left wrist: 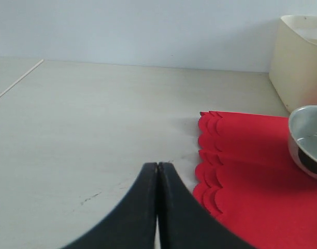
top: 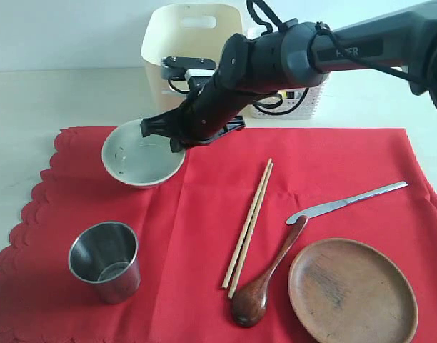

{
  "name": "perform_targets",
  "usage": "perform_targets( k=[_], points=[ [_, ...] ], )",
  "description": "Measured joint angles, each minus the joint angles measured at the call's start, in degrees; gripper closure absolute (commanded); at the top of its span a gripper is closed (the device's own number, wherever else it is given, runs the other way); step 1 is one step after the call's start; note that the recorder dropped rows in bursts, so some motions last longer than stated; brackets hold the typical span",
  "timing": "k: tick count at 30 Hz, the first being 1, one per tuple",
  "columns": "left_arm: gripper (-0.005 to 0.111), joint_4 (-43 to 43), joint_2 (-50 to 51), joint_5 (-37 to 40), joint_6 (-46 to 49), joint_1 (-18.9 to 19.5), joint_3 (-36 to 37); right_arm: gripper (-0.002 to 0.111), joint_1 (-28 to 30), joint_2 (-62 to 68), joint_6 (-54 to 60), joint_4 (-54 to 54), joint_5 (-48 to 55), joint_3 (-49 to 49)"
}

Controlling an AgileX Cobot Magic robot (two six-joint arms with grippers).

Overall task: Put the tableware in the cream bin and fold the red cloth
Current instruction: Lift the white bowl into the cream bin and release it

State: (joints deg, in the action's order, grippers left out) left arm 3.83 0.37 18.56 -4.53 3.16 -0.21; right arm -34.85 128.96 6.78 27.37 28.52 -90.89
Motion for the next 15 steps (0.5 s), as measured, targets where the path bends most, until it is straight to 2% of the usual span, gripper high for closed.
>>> perform_targets(
  k=[15],
  points=[
    [0.106,0.00,0.00,0.00,0.00,0.00,0.00,0.108,0.00,-7.83,0.10,0.40,3.48,0.00]
  ],
)
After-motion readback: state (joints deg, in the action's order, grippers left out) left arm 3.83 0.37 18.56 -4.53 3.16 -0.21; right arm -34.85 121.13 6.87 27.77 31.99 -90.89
